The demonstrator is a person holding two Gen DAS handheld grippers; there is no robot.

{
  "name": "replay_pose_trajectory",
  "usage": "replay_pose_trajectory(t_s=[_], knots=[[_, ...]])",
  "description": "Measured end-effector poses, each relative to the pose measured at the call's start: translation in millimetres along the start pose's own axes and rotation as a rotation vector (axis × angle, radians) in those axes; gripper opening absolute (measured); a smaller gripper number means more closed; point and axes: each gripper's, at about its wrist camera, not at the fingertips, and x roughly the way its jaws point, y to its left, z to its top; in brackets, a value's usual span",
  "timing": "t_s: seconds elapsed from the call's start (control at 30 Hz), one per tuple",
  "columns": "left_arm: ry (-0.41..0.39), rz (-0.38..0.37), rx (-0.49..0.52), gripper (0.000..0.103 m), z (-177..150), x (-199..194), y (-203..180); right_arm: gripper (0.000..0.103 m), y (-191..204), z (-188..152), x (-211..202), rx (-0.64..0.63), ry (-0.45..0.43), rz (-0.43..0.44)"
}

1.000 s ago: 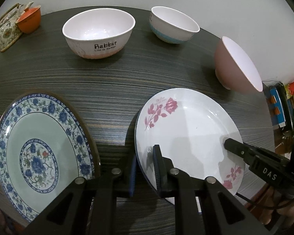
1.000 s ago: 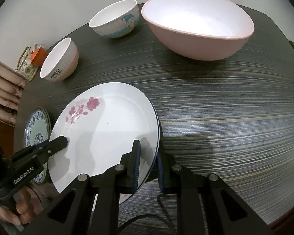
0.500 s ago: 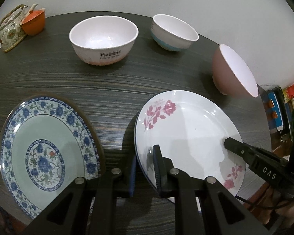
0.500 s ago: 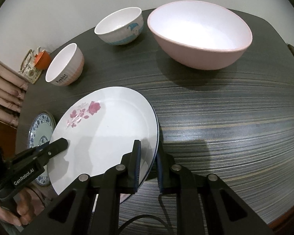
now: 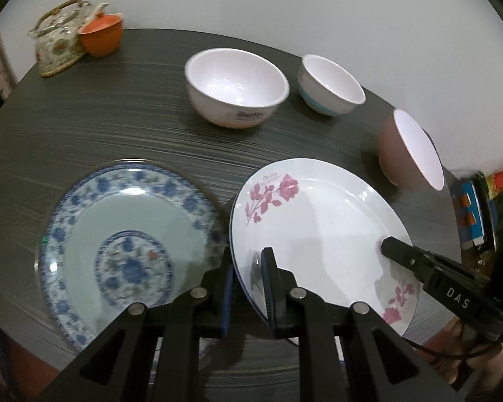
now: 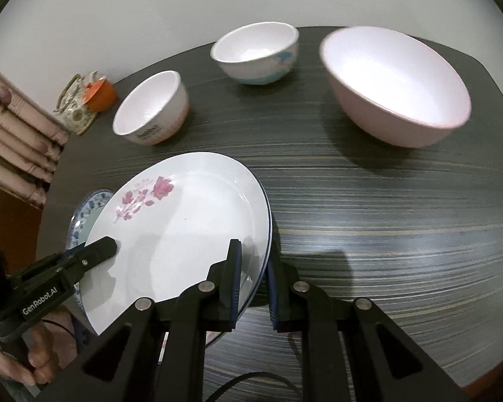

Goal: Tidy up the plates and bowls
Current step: 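Carry the pink-flowered plate over the blue-and-white stack and lower it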

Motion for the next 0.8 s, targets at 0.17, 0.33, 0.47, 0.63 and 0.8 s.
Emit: replay_pose_trajectory(t_s=[0.17, 0.33, 0.47, 0.63, 0.8], knots=[[-0.024, 0.018, -0.030, 0.015, -1.6, -16.8, 22.8, 0.014, 25.4, -1.0, 1.9, -0.032, -0.001, 0.020], [-0.040, 0.053, -0.062, 0.015, -6.0, -32.8, 53.0, 0.014, 56.2, -3.2, 8.8, -0.063, 0.012, 0.052], [-0.053, 0.080, -0.094, 0.015, -12.8, -44.9, 78.4, 0.014, 85.4, -2.1, 18.0, -0.106, 0.022, 0.072], [-0.063, 0.103, -0.125, 0.015, -16.9, -53.8, 102.5, 0.014, 112.8, -1.5, 30.7, -0.132, 0.039, 0.095], [-0.062, 0.104, -0.149, 0.015, -16.7, -52.1, 119.0, 0.014, 131.0, -0.1, 39.7, -0.164, 0.040, 0.094]])
